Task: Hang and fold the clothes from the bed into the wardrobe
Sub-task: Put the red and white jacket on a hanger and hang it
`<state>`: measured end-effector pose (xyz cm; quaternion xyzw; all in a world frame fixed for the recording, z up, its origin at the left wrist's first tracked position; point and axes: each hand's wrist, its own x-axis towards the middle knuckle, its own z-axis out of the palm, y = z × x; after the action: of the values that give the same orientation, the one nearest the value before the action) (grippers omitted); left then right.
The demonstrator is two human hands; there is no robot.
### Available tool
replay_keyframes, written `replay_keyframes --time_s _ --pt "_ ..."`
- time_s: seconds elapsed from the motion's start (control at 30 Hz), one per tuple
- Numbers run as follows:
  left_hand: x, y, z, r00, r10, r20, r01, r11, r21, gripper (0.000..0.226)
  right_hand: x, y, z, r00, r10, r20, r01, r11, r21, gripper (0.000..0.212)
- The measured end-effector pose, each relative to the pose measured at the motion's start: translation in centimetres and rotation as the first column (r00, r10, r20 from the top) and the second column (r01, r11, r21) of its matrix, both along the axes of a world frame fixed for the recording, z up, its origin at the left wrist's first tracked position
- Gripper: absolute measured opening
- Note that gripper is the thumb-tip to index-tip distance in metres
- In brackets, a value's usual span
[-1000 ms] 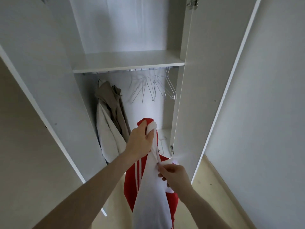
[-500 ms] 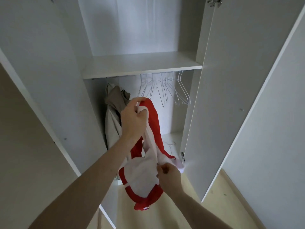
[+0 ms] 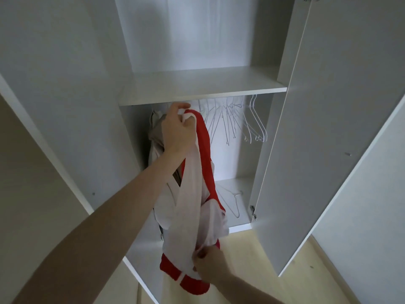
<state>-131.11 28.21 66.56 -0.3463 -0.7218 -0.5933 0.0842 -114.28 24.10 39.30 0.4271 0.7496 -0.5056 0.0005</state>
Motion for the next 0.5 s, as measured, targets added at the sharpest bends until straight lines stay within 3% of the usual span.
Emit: replay_keyframes --time_s 0.1,0.2,0.37,0.5 --pt "-0.5 0.0 2.6 0.997 -0.056 -0.046 0.057 0.998 0.015 0.033 1.4 1.4 -2.1 0.997 0.0 0.082 -0.006 0.998 0.069 0.032" --pt "-1.7 -0.8 2.9 0.988 -0.119 -0.098 0.1 0.979 -0.178 0.037 1.9 5.6 -1.0 0.997 -0.013 0.071 0.006 0.996 0.092 0.032" --pt "-3.6 -1.0 -0.7 0.988 -0.155 -0.028 0.127 0.888 -0.441 0.027 1.5 13.0 4.5 0.949 -0.187 -0.253 0.252 0.934 0.253 0.025" --pt "-5.8 0.7 -3.0 0.979 -0.185 0.086 0.203 0.837 -0.508 0.014 -1.8 18.3 8.4 0.94 -0.113 -0.322 0.198 0.949 0.244 0.043"
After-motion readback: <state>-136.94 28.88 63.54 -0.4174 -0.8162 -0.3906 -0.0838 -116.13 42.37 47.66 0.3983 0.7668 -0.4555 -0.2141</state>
